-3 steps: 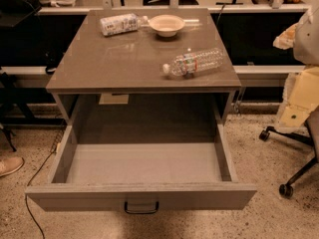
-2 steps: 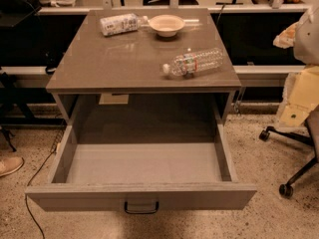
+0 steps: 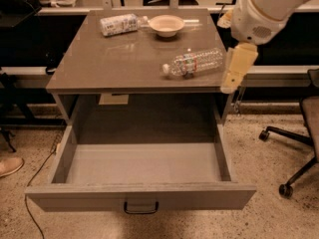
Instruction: Place water bottle into top drawer
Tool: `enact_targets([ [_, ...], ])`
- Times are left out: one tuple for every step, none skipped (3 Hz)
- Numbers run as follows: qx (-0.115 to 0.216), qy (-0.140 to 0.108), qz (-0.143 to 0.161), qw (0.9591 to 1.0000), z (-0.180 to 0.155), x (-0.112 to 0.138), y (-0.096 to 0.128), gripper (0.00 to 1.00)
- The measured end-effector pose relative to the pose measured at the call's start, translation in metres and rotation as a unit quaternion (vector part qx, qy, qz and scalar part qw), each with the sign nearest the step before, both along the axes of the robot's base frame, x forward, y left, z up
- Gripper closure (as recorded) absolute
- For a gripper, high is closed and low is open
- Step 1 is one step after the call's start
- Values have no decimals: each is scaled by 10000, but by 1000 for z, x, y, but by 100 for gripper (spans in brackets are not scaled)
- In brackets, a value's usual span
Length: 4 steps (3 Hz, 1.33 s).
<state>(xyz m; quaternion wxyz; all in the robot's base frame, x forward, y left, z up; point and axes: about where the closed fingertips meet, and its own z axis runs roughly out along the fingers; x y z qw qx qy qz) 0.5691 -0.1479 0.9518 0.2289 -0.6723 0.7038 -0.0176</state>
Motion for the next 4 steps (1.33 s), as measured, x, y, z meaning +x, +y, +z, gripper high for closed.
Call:
enact_targets([
  [49,-108,129,9998,-11,48,27,0],
  [-118,16,20,9999,-30,81,43,0],
  [-357,221,-180,9990,-52,103,47,0],
  [-484,440,-340,9973,-72,120,47,0],
])
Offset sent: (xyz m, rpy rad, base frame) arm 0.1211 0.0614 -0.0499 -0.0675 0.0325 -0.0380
